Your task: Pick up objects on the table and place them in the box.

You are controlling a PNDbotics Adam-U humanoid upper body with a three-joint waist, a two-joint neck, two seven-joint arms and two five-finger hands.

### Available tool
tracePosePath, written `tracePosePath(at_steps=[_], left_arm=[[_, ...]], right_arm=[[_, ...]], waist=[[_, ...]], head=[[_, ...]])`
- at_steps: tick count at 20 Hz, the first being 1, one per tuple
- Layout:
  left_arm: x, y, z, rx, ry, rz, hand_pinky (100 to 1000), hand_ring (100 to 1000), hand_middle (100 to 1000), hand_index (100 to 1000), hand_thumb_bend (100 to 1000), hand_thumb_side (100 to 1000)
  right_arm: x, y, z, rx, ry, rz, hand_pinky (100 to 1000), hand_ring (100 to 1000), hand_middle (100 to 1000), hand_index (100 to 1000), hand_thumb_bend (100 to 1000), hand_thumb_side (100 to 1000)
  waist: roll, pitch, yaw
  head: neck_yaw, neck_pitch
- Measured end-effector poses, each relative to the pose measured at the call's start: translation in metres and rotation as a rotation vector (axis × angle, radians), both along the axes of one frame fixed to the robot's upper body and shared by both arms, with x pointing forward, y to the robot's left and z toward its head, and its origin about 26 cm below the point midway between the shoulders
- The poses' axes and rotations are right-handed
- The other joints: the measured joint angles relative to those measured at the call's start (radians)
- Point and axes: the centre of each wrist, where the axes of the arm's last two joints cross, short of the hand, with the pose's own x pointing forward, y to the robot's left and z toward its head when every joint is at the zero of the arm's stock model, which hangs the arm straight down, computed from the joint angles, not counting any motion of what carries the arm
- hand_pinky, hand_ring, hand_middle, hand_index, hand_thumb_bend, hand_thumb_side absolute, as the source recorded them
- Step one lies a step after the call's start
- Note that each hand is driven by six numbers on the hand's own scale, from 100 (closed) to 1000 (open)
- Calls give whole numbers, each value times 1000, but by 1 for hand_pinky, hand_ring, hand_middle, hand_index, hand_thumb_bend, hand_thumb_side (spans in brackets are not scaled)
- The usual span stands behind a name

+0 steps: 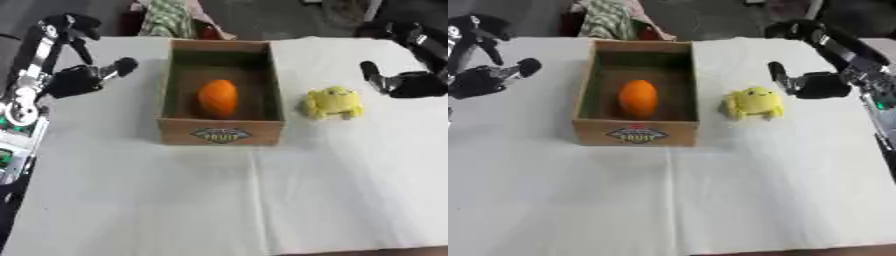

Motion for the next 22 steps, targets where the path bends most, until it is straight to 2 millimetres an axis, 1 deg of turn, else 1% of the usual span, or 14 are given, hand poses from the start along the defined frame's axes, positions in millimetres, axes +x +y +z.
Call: tracePosePath(at_steps=[2,3,6,10,16,22], left_arm=[[-5,0,6,-29,1,-6,755,394,573,744,790,499],[-7,-1,8,-45,1,-11,756,394,571,742,778,486],[-14,6,6,-104,17,-4,757,394,572,742,775,481],[-18,10,6,-172,24,-15,758,393,572,742,771,476],[-20,14,4,-218,42,-27,760,394,574,744,772,475],[-21,16,3,-225,50,-28,762,395,576,746,771,475]], right_arm=[[3,-3,-4,-11,6,-10,946,994,814,901,100,204],[4,-4,-6,-15,10,-15,939,989,809,898,100,218],[8,-8,-16,-49,61,-46,937,987,811,899,100,228],[20,-6,-28,-97,141,-88,933,982,816,900,100,245],[30,-7,-52,-184,187,-122,937,985,824,895,100,264],[32,-7,-62,-297,193,-126,952,998,840,899,100,282]], waist=[[1,0,0],[1,0,0],[0,1,15],[0,1,20],[1,1,25],[1,1,25]], head=[[-1,0],[-1,0],[-10,0],[-16,0],[-20,1],[-22,1]])
